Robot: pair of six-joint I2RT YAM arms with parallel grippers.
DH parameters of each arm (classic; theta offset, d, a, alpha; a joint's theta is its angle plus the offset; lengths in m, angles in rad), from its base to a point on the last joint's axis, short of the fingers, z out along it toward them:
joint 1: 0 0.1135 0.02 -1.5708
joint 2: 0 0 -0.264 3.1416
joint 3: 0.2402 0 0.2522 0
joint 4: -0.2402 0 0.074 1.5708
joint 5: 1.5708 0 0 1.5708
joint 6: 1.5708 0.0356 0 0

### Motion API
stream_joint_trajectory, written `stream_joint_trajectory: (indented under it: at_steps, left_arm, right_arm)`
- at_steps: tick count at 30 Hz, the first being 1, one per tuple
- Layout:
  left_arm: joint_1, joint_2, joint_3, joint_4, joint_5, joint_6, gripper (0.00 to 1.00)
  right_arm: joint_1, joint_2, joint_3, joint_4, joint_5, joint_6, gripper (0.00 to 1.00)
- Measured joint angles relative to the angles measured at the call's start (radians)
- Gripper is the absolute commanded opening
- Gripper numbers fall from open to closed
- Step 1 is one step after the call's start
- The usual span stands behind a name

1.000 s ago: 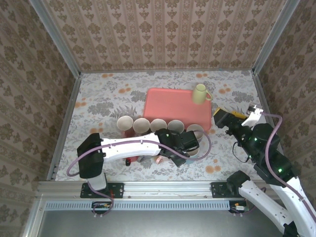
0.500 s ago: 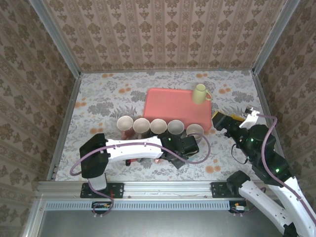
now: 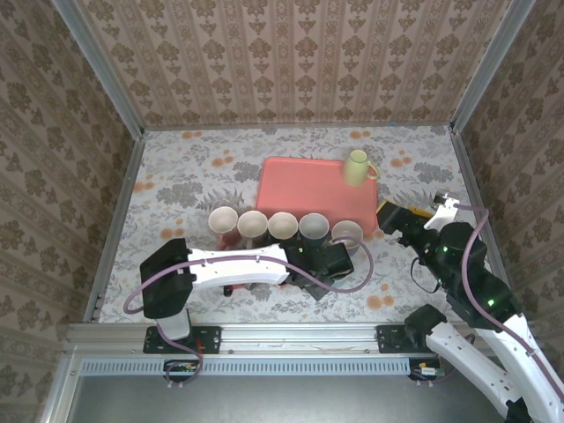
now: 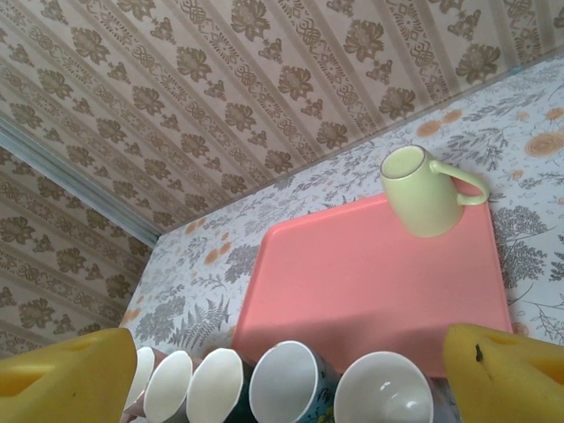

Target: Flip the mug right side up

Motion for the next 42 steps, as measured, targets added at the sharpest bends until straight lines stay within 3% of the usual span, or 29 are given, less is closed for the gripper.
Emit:
stream_joint_trajectory:
  at_steps: [22,25,30,34,38,42]
  left_arm:
    - [0.017,-0.268,-0.045,0.025,0.09,0.069,0.31]
    - [0.108,-0.344,-0.049,0.027,0.13,0.092,0.31]
    - [0.44,-0.446,-0.072,0.093,0.23,0.106,0.31]
    - [0.64,-0.452,-0.089,0.158,0.332,0.112,0.33]
    - [0.716,-0.452,-0.164,0.245,0.41,0.106,0.36]
    - [0.721,-0.454,-0.222,0.271,0.488,0.097,0.38]
  right_arm:
    - [-0.004,0.142,0.0,0.027,-0.008,-0.064,0.91]
    - [-0.011,0.236,0.041,0.016,-0.01,-0.11,0.91]
    - [-0.036,0.396,0.115,0.031,0.0,-0.205,0.92]
    - [-0.106,0.551,0.183,0.057,-0.003,-0.244,0.92]
    - [-0.201,0.739,0.249,0.114,-0.028,-0.267,0.93]
    - [-0.325,0.956,0.353,0.178,-0.121,-0.254,1.0]
